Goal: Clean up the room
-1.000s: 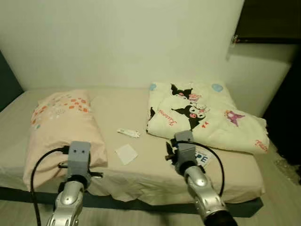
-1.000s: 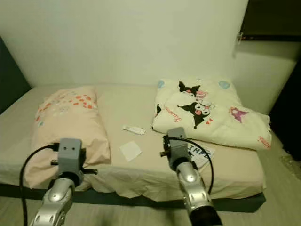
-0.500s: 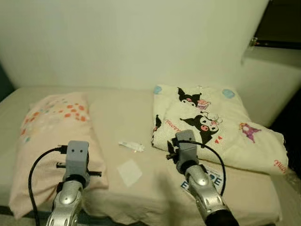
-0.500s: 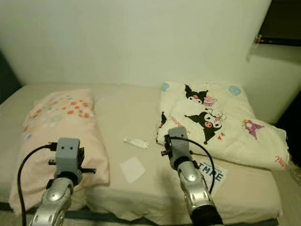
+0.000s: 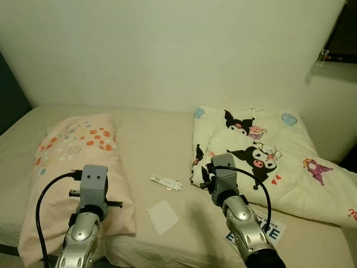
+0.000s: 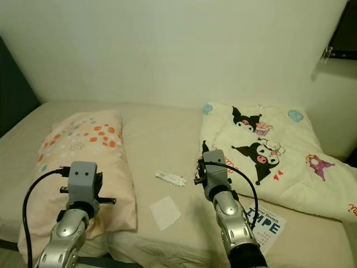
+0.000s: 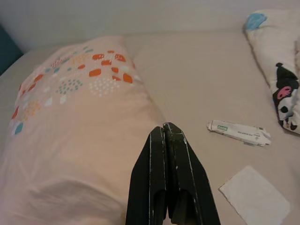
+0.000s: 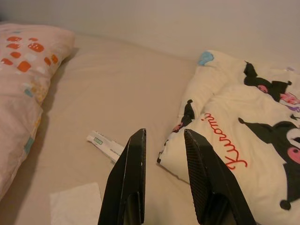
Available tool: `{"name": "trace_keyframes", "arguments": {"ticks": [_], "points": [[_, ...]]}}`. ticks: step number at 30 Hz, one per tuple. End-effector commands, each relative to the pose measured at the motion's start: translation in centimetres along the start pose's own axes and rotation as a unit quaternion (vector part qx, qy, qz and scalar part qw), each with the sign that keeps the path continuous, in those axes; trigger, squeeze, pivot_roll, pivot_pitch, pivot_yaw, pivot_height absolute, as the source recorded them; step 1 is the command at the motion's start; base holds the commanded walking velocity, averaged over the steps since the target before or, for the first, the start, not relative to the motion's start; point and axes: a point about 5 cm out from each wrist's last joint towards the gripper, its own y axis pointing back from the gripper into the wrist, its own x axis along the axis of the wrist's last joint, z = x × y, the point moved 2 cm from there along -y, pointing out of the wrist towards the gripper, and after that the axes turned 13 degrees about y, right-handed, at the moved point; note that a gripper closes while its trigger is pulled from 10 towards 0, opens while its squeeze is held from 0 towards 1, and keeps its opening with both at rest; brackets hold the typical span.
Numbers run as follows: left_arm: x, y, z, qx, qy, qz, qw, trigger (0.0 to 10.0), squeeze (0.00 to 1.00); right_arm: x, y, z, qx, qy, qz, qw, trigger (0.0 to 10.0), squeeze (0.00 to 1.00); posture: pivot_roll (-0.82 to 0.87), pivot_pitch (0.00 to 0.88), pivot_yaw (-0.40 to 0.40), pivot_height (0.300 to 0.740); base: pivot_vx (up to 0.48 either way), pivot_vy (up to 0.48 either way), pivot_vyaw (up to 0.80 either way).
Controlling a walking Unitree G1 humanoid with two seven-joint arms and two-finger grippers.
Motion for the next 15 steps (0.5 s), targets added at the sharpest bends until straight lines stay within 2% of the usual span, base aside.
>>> {"name": "trace_keyframes", "arguments": {"ticks": [1, 5, 15], "points": [[-0.35, 0.04, -0.18, -0.004, -0.009, -0.008, 1.000, 10.0, 0.00, -0.47, 0.30, -0.04, -0.005, -0.005, -0.004, 1.000, 10.0, 0.00, -0.02, 0.032, 0.022, 0.740, 0.000, 0.480, 0.00], [-0.40, 0.02, -0.10, -0.006, -0.009, -0.010, 1.000, 10.0, 0.00, -0.50, 0.32, 0.00, -0.008, -0.006, -0.004, 1.000, 10.0, 0.00, -0.02, 0.030, 0.024, 0.740, 0.000, 0.440, 0.00], [-0.05, -0.11, 0.22, -0.028, -0.027, -0.004, 0.999, 10.0, 0.00, -0.52, 0.35, 0.06, -0.015, -0.016, -0.005, 1.000, 10.0, 0.00, -0.02, 0.030, 0.032, 0.740, 0.000, 0.000, 0.00]]}}
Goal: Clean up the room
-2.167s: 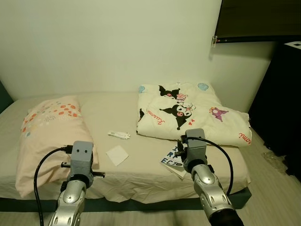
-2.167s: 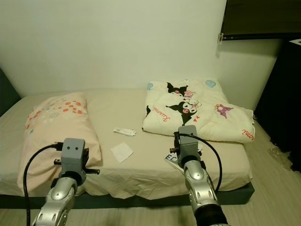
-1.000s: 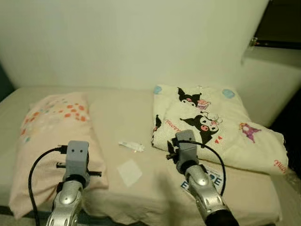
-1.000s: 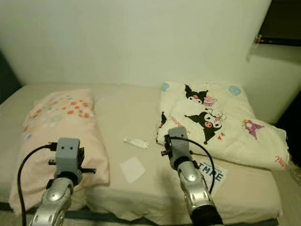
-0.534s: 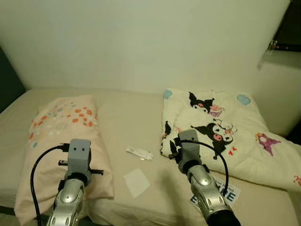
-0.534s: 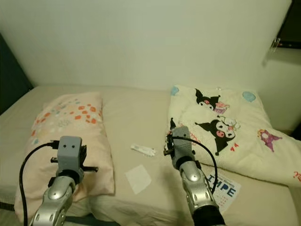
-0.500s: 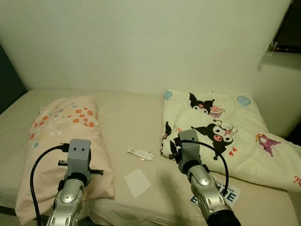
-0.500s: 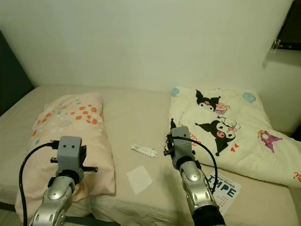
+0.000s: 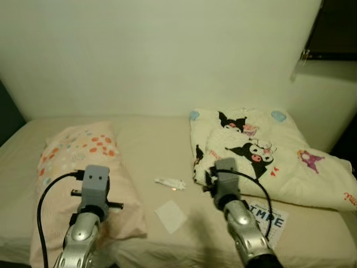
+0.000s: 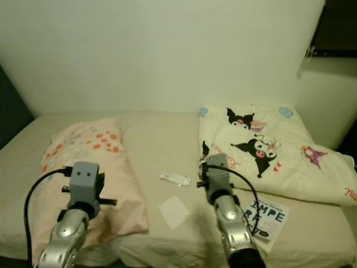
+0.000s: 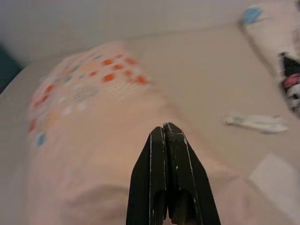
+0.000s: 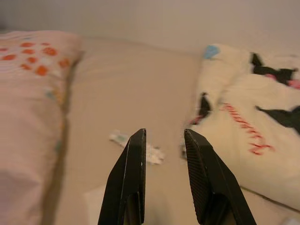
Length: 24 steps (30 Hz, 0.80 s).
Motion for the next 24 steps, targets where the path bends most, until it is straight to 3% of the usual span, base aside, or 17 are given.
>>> {"name": "trace_keyframes", "arguments": {"ticks": [1, 4, 7, 9, 22, 24], "points": [[-0.1, 0.0, -0.2, -0.006, -0.015, -0.004, 1.000, 10.0, 0.00, 0.0, 0.0, 0.2, -0.006, -0.006, 0.002, 1.000, 10.0, 0.00, -0.02, 0.030, 0.032, 0.740, 0.000, 0.000, 0.00], [-0.1, 0.1, 0.2, -0.019, -0.036, -0.005, 0.999, 10.0, 0.00, -0.1, 0.1, 0.3, -0.009, -0.010, 0.000, 1.000, 10.0, 0.00, -0.02, 0.033, 0.035, 0.740, 0.000, -0.480, 0.00], [-0.2, 0.2, 0.3, -0.019, -0.029, -0.007, 0.999, 10.0, 0.00, -0.2, 0.2, 0.3, -0.011, -0.011, 0.000, 1.000, 10.0, 0.00, -0.02, 0.034, 0.038, 0.740, 0.000, -0.480, 0.00], [-0.3, 0.2, 0.3, -0.016, -0.005, -0.009, 1.000, 10.0, 0.00, -0.2, 0.2, 0.2, -0.012, -0.012, -0.001, 1.000, 10.0, 0.00, -0.01, 0.035, 0.040, 0.740, 0.000, 0.000, 0.00], [-0.9, 0.0, -0.6, 0.013, -0.023, -0.030, 0.999, 10.0, 0.00, 0.4, -0.2, 0.2, -0.003, -0.027, -0.002, 1.000, 10.0, 0.00, -0.01, 0.039, 0.041, 0.740, 0.000, 0.000, 0.00], [-1.1, 0.1, -0.9, 0.016, -0.023, -0.036, 0.999, 10.0, 0.00, -0.4, -0.2, 0.0, 0.003, -0.026, -0.027, 0.999, 10.0, 0.00, -0.01, 0.041, 0.036, 0.735, 0.000, 0.000, 0.00]]}}
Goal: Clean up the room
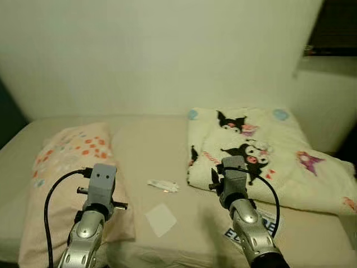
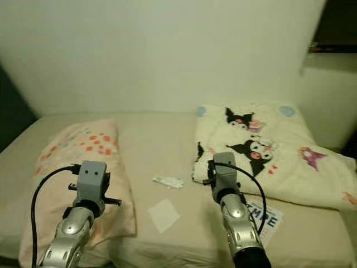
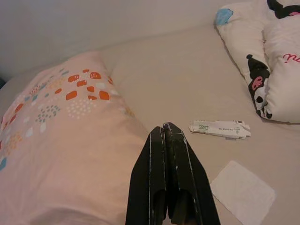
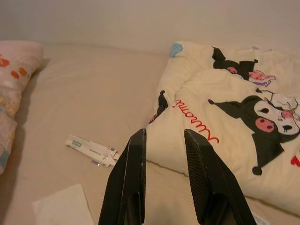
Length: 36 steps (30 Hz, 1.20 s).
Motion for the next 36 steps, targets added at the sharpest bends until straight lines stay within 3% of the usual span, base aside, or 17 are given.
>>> {"name": "trace_keyframes", "arguments": {"ticks": [1, 29, 36], "points": [[-1.0, 0.5, -1.4, 0.022, -0.009, -0.022, 0.999, 10.0, 0.00, -0.4, -0.1, -0.8, 0.015, -0.006, -0.019, 1.000, 10.0, 0.00, -0.01, 0.042, 0.036, 0.730, 0.000, 0.000, 0.00], [-1.3, 1.0, -0.8, 0.008, -0.014, -0.021, 1.000, 10.0, 0.00, 0.3, -0.2, -1.1, 0.032, 0.006, 0.003, 0.999, 10.0, 0.00, 0.00, 0.052, 0.018, 0.603, 0.000, 0.000, 0.00], [-1.2, 0.8, -0.2, -0.005, -0.017, -0.021, 1.000, 10.0, 0.00, 0.2, -0.2, -1.1, 0.029, 0.008, -0.001, 1.000, 10.0, 0.00, 0.00, 0.053, 0.029, 0.603, 0.000, 0.000, 0.00]]}}
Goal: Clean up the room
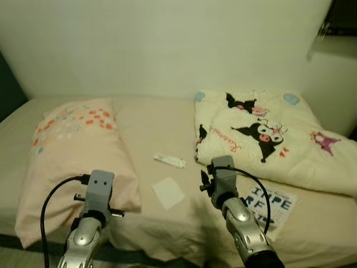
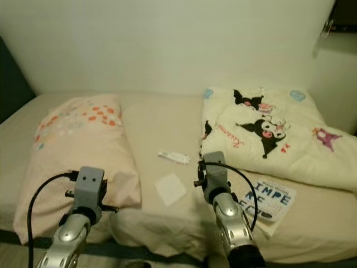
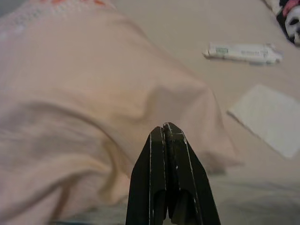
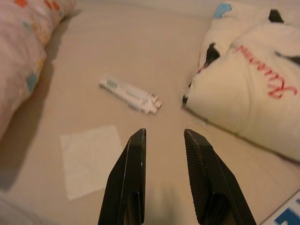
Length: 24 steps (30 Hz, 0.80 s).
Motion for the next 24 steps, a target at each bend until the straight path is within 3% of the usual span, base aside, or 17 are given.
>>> {"name": "trace_keyframes", "arguments": {"ticks": [1, 17, 21, 22, 24], "points": [[0.0, 0.0, 0.3, -0.009, -0.009, -0.003, 1.000, 10.0, 0.00, -0.2, 0.1, -0.1, -0.002, -0.006, -0.003, 1.000, 10.0, 0.00, 0.00, 0.052, 0.031, 0.603, 0.000, 0.000, 0.00], [0.0, 0.1, 0.5, -0.022, -0.020, -0.004, 1.000, 10.0, 0.00, 0.6, -0.3, -0.5, 0.012, -0.021, 0.009, 1.000, 10.0, 0.00, -0.01, 0.076, 0.034, 0.573, 0.000, 0.000, 0.00], [0.2, 0.4, 0.1, -0.029, -0.023, 0.002, 0.999, 10.0, 0.00, 1.7, -1.1, -1.1, 0.040, -0.024, 0.017, 0.999, 10.0, 0.00, -0.01, 0.112, 0.022, 0.573, 0.000, 0.000, 0.00], [0.4, 1.2, -0.3, -0.045, -0.026, 0.009, 0.999, 10.0, 0.00, 2.7, -2.2, -1.9, 0.077, -0.012, 0.018, 0.997, 10.0, 0.00, 0.00, 0.135, 0.012, 0.573, 0.000, 0.000, 0.00], [0.5, 1.5, -0.4, -0.049, -0.025, 0.011, 0.998, 10.0, 0.00, 3.0, -2.4, -2.1, 0.087, -0.008, 0.018, 0.996, 10.0, 0.00, 0.01, 0.146, 0.006, 0.573, 0.000, 0.000, 0.00]]}}
